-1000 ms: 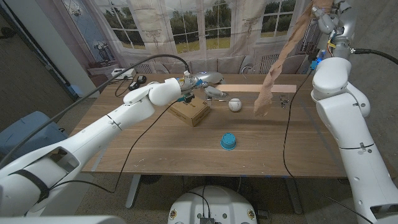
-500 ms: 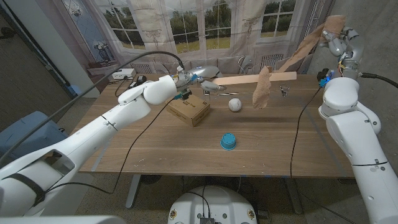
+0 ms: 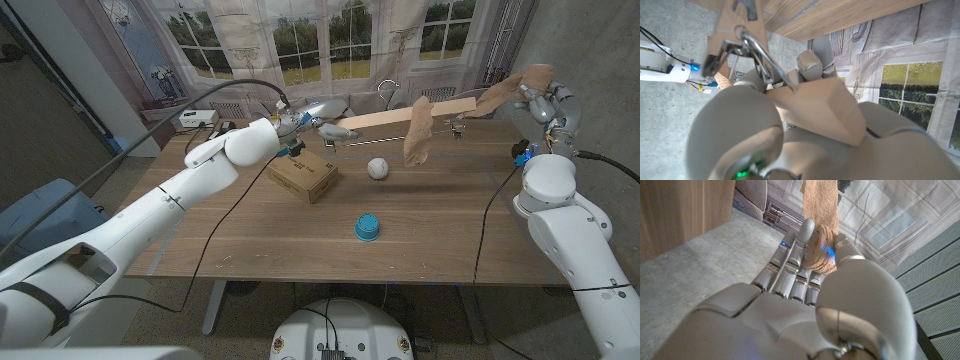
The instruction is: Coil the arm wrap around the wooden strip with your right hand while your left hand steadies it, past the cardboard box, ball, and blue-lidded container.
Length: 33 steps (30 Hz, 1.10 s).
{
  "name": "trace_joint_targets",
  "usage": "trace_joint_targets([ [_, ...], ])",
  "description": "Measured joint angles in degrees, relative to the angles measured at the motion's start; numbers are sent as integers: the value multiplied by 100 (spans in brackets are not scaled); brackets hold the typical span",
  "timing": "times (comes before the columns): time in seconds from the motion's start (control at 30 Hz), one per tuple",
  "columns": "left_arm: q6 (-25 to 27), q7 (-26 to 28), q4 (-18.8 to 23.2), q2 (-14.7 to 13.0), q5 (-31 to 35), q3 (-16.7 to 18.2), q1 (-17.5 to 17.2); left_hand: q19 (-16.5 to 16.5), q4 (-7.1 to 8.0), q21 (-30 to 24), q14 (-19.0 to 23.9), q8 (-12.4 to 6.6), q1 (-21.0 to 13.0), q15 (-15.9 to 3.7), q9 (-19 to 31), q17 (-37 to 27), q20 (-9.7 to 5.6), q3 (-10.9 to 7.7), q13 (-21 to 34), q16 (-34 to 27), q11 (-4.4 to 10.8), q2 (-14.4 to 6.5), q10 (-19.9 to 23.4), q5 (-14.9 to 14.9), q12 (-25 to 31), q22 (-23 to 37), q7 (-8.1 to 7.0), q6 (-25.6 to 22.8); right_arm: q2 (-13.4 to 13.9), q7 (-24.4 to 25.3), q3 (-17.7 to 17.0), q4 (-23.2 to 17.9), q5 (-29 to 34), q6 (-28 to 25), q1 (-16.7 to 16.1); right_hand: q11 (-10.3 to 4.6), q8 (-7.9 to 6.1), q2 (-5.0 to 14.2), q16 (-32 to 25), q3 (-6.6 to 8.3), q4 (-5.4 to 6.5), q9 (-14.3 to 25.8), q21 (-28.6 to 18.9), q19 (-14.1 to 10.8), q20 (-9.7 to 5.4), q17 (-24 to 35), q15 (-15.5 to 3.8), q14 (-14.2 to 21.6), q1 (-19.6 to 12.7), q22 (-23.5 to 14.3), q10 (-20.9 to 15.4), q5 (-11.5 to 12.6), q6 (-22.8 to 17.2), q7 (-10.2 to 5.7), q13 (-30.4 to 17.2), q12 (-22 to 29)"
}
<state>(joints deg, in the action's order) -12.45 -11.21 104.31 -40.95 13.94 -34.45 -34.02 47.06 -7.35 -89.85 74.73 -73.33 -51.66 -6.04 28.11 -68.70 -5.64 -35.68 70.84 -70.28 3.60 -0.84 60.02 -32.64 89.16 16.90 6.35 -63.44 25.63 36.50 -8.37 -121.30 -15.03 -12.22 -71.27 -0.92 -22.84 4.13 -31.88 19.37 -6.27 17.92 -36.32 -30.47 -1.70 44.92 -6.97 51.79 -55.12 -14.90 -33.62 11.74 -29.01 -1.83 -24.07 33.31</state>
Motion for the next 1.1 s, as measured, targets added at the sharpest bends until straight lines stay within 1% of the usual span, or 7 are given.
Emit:
trace_joint_targets([
  [0.13, -16, 8, -49, 14, -73, 8, 3, 0, 0, 0, 0, -1, 0, 0, -37, -3, 0, 0, 0, 0, 0, 0, 0, 0, 0, 1, 0, 0, 10, 3, 35, 161, -107, 195, -155, 0, 0, 0, 0, 23, -25, 1, -43, 0, 0, 8, 0, 0, 0, 28, 0, -15, 0, 0, 0, 0],
  [0.2, -27, 11, -74, 23, -101, 8, 15, 0, 0, 0, 13, -2, 0, -13, -38, 2, 0, 0, 0, 0, 0, 0, 0, -32, 0, 1, 0, 0, 18, 3, 61, 220, -159, 274, -220, 0, 0, 0, 0, 16, -33, 6, -43, 28, 28, 20, 0, 0, 0, 28, 0, -21, 0, 0, -5, 0],
  [0.33, -40, 14, -139, 44, -141, 8, 46, 3, 0, 0, 21, -1, 0, -21, -35, -12, -3, 0, 0, 0, 0, 0, 0, -33, 0, -1, 0, 0, 45, -3, 133, 359, -246, 451, -335, 0, 0, -1, 0, 8, -40, 36, -43, 28, 28, 35, 0, 0, -1, 28, 0, -22, 0, 0, -27, 0],
  [0.67, -41, 28, -285, 100, -193, -23, 130, 21, 0, 0, 21, -7, 0, -21, -50, -14, -21, 0, 0, 0, 0, 0, 0, -33, 0, -15, 15, -15, 148, -59, 394, 641, -304, 817, -513, 0, 0, -4, 0, 18, -64, 56, -98, 28, 28, 61, 0, 0, -4, 27, 0, -31, -19, 19, -28, 0],
  [0.73, -20, 32, -315, 109, -202, -35, 152, 21, 0, 0, 21, -32, 0, -21, -50, -36, -21, 0, 0, 0, 0, 0, 0, -33, 0, -8, 20, -20, 187, -75, 511, 747, -302, 893, -550, 0, 0, -8, 0, 19, -64, 57, -98, 67, 55, 61, 0, 0, -8, 49, 0, -39, -19, 19, -27, 0],
  [0.97, 26, 33, -414, 139, -212, -76, 218, 42, 0, 0, 21, -48, 0, -21, -50, -29, 0, 0, 0, 0, 1, 0, 0, -64, 0, 1, 20, -20, 269, -103, 776, 935, -202, 1059, -588, 0, -1, -9, 0, 18, -62, 57, -119, 83, 41, 87, 0, 0, -9, 54, 0, -44, -19, 19, -52, 0],
  [1.1, 61, 32, -488, 170, -214, -114, 278, 41, 0, 0, 48, -67, 0, 3, -76, 2, 0, 0, 0, 0, 1, 0, 0, -85, 0, -2, 20, -20, 344, -105, 1050, 1097, -106, 1098, -579, 0, 0, -8, 0, 18, -62, 57, -141, 114, 10, 115, 0, 0, -8, 54, 0, -45, -19, 19, -53, 0],
])
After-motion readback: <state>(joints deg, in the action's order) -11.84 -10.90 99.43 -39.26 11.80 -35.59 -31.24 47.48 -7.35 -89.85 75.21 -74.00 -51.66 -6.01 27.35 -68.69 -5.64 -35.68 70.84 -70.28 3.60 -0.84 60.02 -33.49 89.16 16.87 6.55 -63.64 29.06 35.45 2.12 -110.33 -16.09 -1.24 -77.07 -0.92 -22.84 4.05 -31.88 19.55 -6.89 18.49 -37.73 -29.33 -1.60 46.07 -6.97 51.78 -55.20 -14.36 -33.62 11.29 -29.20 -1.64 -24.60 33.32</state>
